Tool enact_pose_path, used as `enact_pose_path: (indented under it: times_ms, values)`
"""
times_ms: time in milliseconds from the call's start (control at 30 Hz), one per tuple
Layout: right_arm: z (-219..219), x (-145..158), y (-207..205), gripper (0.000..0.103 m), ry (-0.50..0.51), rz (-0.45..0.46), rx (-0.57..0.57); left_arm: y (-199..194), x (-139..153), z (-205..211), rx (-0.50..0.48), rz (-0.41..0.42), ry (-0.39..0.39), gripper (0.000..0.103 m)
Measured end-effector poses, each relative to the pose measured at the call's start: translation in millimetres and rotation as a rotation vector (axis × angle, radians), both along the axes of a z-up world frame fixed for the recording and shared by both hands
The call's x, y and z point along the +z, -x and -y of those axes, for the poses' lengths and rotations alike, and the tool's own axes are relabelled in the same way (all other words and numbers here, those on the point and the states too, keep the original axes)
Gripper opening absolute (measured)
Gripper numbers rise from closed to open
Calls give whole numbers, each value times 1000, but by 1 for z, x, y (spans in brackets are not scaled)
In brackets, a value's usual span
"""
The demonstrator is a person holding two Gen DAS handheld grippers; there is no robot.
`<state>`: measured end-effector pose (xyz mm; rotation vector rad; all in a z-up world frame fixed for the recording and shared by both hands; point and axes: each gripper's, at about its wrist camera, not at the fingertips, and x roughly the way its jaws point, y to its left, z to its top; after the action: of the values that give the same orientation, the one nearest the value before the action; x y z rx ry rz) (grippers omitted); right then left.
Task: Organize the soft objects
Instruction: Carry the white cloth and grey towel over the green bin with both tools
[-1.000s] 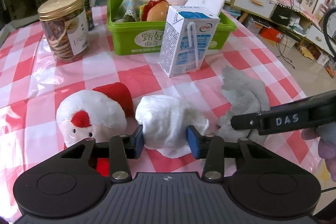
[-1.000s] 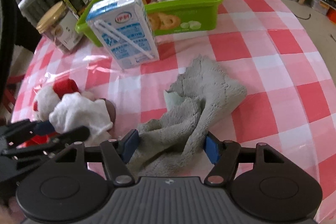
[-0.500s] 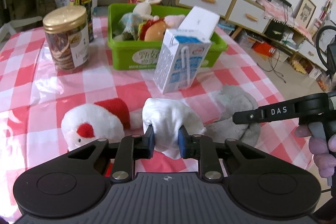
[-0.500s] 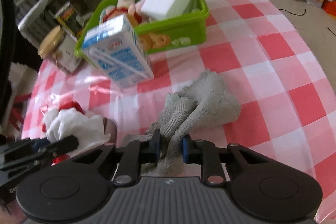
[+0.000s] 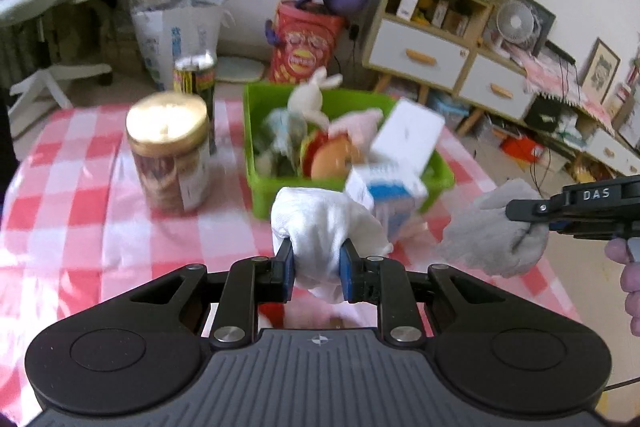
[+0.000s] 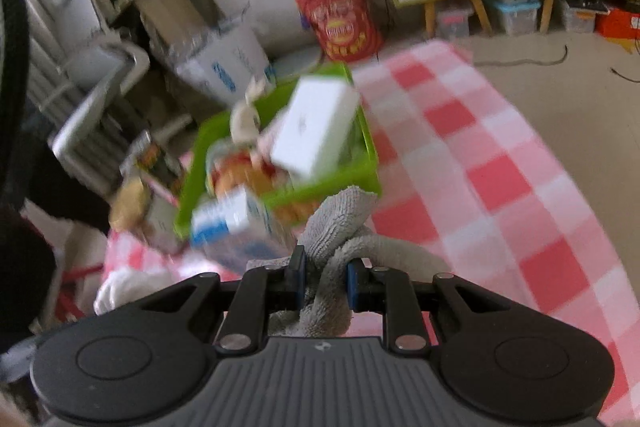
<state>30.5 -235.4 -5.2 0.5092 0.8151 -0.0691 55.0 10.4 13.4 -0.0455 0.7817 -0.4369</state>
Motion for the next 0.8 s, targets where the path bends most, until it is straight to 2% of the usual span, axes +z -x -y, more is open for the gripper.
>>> enact_pose_path:
  times_ms: [167, 400, 633, 800]
  values:
    - [5, 27, -29, 4, 10, 72, 0, -27, 15, 16, -2, 46, -26, 21]
    - [-2, 44, -83, 5, 64, 145, 36, -79, 12, 36, 22, 73, -70, 21]
    - [-14, 34, -144, 5, 117, 155, 67, -132, -2, 56, 45, 98, -130, 21]
    - [-26, 13, -182, 5, 158, 141, 105, -158, -25, 70, 25, 91, -225, 21]
